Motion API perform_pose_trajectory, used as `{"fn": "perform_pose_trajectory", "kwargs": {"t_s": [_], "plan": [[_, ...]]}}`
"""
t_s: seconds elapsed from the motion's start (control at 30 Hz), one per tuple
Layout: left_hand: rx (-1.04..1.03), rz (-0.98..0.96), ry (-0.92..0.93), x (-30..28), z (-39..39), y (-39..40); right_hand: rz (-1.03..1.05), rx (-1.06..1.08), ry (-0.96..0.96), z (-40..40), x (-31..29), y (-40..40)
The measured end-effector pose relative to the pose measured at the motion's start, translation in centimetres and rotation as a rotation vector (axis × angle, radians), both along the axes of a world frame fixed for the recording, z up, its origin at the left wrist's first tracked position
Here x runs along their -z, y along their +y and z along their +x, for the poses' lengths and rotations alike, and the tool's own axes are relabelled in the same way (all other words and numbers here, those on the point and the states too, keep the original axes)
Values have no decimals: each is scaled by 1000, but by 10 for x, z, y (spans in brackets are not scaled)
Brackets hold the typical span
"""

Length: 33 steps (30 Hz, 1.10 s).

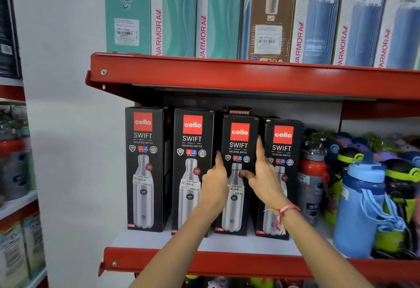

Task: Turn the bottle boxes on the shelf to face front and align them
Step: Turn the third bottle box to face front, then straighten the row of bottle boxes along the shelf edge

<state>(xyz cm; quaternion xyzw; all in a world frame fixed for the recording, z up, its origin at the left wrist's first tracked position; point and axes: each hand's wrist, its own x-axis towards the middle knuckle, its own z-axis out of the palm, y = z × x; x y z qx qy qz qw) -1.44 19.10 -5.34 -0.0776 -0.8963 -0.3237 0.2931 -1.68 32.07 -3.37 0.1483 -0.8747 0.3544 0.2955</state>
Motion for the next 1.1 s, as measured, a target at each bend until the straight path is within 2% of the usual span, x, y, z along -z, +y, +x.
{"fn": "perform_pose_trajectory", "kwargs": {"t_s": [0.17, 0.23, 0.3, 0.37, 0.47, 0.53, 0.6, 0.67, 0.73, 0.87, 1.1], "plan": [[40, -26, -43, 1, 11, -9, 1, 120, 92, 18, -11, -16], [69, -29, 40, -3, 22, -19, -6, 211, 183, 29, -16, -29], [126, 38, 201, -5, 38, -37, -20, 241, 344, 39, -18, -47], [133, 136, 365, -2, 50, -63, -83, 135, 410, 47, -17, -71], [45, 344, 468, 12, 58, -109, -188, -194, 255, 58, 1, -114], [-53, 467, 434, 25, 60, -139, -187, -308, 100, 61, 21, -144], [-123, 522, 302, 39, 57, -165, -161, -340, -98, 62, 43, -173], [-85, 564, 151, 49, 52, -185, -149, -329, -261, 60, 59, -199], [40, 598, 32, 55, 48, -198, -152, -294, -340, 56, 66, -216], [150, 577, -126, 58, 52, -212, -165, -212, -326, 49, 70, -228], [209, 567, -112, 66, 78, -231, -167, -248, -241, 76, 77, -217]]}}
